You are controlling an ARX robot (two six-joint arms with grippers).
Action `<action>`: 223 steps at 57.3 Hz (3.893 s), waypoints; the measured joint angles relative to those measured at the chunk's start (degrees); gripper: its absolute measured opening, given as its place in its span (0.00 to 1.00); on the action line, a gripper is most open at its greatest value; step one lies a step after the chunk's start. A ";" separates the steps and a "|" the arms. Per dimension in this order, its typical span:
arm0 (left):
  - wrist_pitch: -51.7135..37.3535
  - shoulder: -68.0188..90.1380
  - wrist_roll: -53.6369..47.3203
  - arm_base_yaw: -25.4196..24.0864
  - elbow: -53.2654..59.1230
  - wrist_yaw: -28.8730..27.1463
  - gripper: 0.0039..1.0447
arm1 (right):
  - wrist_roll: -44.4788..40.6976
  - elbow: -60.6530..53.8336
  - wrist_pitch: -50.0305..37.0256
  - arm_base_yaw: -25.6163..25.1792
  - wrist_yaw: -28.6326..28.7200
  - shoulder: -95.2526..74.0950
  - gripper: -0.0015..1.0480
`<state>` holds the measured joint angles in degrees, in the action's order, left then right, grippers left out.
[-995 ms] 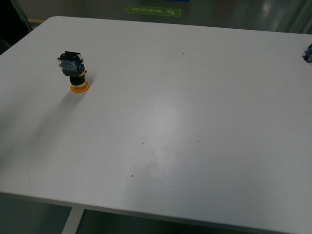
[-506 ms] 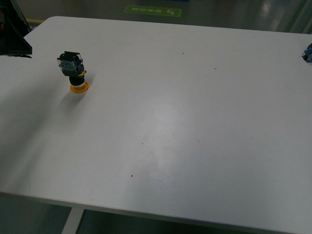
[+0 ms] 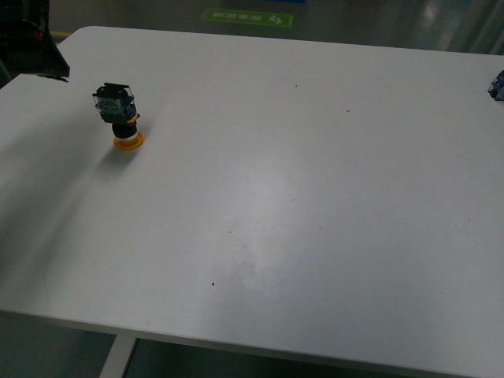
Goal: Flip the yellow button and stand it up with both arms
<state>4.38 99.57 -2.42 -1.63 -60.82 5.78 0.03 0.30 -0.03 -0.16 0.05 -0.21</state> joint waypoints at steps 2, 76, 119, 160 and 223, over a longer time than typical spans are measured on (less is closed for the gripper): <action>-0.07 0.74 0.70 0.11 -1.01 1.70 0.94 | 0.00 0.00 0.00 0.00 0.00 0.00 0.93; 10.60 15.15 7.04 7.65 -18.08 1.25 0.94 | 0.00 0.00 0.00 0.00 0.00 0.00 0.93; 12.85 15.52 6.16 7.61 -18.29 -0.07 0.94 | 0.00 0.00 0.00 0.00 0.00 0.00 0.93; 14.05 17.79 5.46 5.75 -20.22 0.15 0.94 | 0.00 0.00 0.00 0.00 0.00 0.00 0.93; -13.57 5.05 37.44 8.83 -10.25 32.26 0.33 | 0.00 0.00 0.00 0.00 0.00 0.00 0.93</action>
<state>-9.19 104.62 35.03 7.20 -71.07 38.04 0.03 0.30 -0.03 -0.16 0.05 -0.21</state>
